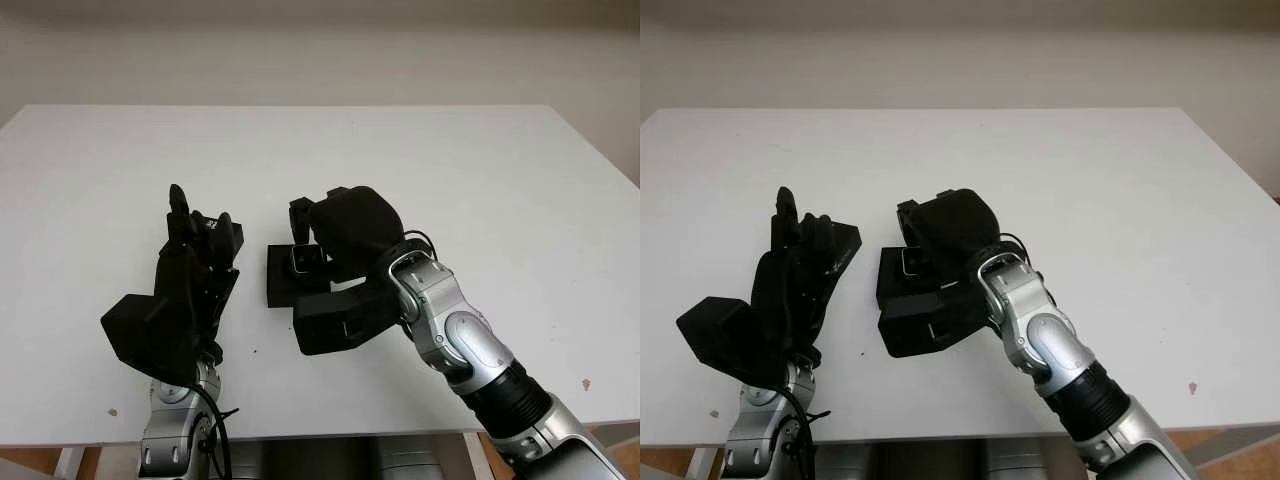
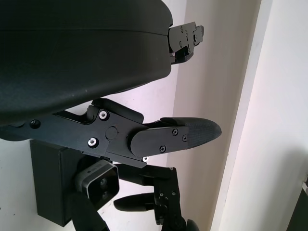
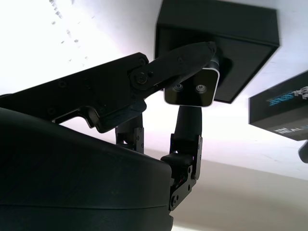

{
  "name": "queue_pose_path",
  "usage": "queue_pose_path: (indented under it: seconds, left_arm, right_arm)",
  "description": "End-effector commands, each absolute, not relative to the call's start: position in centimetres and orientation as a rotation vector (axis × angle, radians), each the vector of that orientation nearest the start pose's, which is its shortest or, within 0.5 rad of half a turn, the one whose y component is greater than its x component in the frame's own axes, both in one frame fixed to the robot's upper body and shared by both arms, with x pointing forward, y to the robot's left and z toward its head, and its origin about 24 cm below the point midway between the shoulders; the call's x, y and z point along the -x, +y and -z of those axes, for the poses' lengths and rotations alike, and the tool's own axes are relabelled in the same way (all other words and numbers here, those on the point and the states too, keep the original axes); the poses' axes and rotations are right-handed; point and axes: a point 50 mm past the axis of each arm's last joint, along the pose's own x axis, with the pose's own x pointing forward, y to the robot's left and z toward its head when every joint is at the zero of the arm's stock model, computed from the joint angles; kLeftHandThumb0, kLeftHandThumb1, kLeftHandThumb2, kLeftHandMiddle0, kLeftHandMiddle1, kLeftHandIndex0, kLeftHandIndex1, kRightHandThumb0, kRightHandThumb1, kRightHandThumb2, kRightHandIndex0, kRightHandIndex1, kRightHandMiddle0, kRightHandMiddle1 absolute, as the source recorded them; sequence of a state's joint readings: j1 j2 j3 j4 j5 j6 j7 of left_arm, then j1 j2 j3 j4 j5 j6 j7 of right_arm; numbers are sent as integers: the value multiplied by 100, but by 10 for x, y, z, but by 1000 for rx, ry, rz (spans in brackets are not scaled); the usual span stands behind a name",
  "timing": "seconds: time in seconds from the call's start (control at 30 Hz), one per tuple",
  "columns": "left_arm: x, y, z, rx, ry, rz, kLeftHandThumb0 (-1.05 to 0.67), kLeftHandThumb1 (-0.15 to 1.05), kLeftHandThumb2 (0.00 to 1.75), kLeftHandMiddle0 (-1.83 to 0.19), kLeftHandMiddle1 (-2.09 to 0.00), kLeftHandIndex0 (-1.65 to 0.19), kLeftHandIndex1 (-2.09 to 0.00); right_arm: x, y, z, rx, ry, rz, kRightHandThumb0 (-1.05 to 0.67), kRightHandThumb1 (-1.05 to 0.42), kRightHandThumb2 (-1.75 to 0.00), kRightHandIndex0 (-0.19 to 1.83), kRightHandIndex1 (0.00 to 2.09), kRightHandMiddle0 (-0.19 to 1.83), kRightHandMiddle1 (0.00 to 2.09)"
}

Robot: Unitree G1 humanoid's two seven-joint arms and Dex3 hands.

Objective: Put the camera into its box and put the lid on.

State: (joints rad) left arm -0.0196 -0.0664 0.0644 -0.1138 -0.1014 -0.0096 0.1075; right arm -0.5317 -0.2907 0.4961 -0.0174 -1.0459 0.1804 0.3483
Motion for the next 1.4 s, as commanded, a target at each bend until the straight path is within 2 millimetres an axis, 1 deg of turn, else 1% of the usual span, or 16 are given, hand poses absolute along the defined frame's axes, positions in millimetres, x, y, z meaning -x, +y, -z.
queue_pose_path:
  seconds: [0.0,0.13,0.23,0.4,0.5,0.53,0.57,0.63,0.73,0.77,0.83,0.97,1.07,1.17,1.23,1.37]
  left_arm:
    - [-254,151,-70,211,-133,-166,-55,105,48,16,-5,17,-6]
    - [-255,151,-70,209,-132,-169,-55,105,49,15,-6,16,-6]
    - [-254,150,-70,221,-132,-169,-54,105,48,15,-6,16,-6]
    - [-254,151,-69,213,-129,-168,-54,105,47,15,-5,16,-6]
    - [-254,151,-69,215,-130,-172,-54,105,48,15,-6,16,-5]
    - [-253,151,-69,213,-129,-173,-54,105,48,14,-6,16,-6]
    - [-253,151,-69,212,-127,-173,-55,105,47,14,-6,16,-6]
    - [-253,151,-69,210,-127,-170,-54,105,47,15,-6,16,-6]
    - [-252,151,-68,207,-128,-170,-54,105,48,15,-5,17,-5]
    - [-252,151,-68,206,-127,-171,-54,105,48,15,-5,17,-5]
    - [-252,152,-68,207,-127,-172,-54,105,48,15,-5,17,-5]
    - [-252,152,-68,207,-128,-172,-55,105,47,14,-6,16,-6]
    - [-253,152,-68,208,-127,-174,-55,105,47,14,-6,16,-6]
    - [-253,152,-68,207,-127,-172,-55,105,47,14,-5,16,-6]
    - [-253,152,-68,203,-128,-171,-55,105,47,14,-5,16,-5]
    - [-252,151,-68,209,-127,-174,-56,105,47,14,-6,16,-6]
  right_arm:
    - [-308,-61,-146,1453,-357,-421,-45,-99,-5,37,163,38,160]
    - [-308,-61,-149,1423,-340,-443,-44,-104,-6,31,166,37,175]
    - [-308,-60,-150,1410,-341,-452,-43,-105,-9,30,166,37,180]
    - [-308,-59,-149,1361,-345,-446,-42,-104,-9,36,151,39,182]
    - [-309,-59,-148,1364,-346,-437,-42,-104,-8,39,149,37,190]
    - [-310,-59,-147,1365,-337,-433,-42,-104,-7,38,151,36,189]
    - [-312,-59,-146,1369,-330,-428,-41,-103,-7,36,153,34,180]
    - [-315,-60,-143,1385,-310,-414,-40,-102,-6,35,157,34,171]
    - [-320,-64,-138,1396,-297,-387,-40,-103,-6,32,166,32,174]
    - [-321,-65,-136,1401,-294,-379,-39,-103,-5,30,171,30,174]
    - [-324,-67,-134,1415,-285,-363,-39,-103,-5,23,190,28,172]
    - [-326,-69,-132,1441,-286,-353,-42,-101,-5,21,188,30,164]
    - [-328,-70,-131,1452,-287,-349,-44,-100,-5,23,197,32,163]
    - [-328,-69,-131,1496,-284,-349,-45,-100,-6,22,200,33,155]
    - [-329,-69,-131,1514,-280,-352,-46,-102,-6,19,194,32,153]
    - [-328,-69,-130,1513,-274,-353,-46,-101,-5,25,189,35,149]
